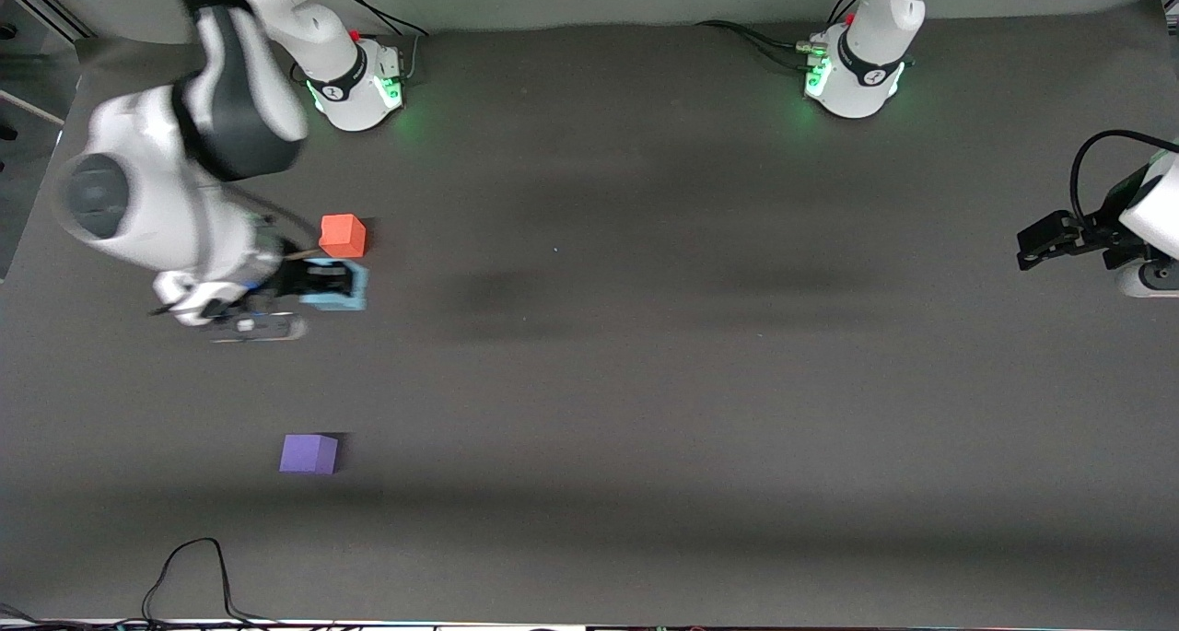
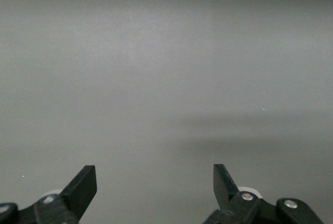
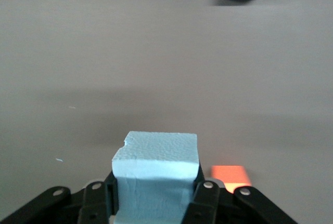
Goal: Place blue block between orange and purple blocks
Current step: 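Carry the blue block with the right gripper between orange and purple blocks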
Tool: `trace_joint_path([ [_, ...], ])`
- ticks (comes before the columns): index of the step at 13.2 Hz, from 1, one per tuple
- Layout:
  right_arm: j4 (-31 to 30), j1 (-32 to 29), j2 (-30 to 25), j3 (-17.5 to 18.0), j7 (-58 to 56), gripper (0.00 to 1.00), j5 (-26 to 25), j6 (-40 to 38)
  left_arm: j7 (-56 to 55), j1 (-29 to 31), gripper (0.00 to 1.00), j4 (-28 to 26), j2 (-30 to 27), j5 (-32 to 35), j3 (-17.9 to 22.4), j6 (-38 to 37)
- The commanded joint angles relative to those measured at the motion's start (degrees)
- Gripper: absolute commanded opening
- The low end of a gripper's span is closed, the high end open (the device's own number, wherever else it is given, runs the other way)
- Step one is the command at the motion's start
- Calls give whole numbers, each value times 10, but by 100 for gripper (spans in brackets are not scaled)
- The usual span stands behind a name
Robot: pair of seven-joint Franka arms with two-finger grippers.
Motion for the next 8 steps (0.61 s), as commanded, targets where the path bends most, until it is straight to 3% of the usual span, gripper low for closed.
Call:
trace_joint_path([
  [1,-28,7,8,-68,-95,33,5,11,11,2,100,1,-9,-3,-3,-13],
  [3,-67,6,42,-80,-110,33,5,87,11,1,100,1,-8,-3,-3,-11],
  [6,-164,10,81,-77,-115,33,16,260,11,1,100,1,-8,-18,-3,-12],
  [8,-176,11,132,-71,-155,33,72,310,11,1,100,0,-8,-18,-2,-12],
])
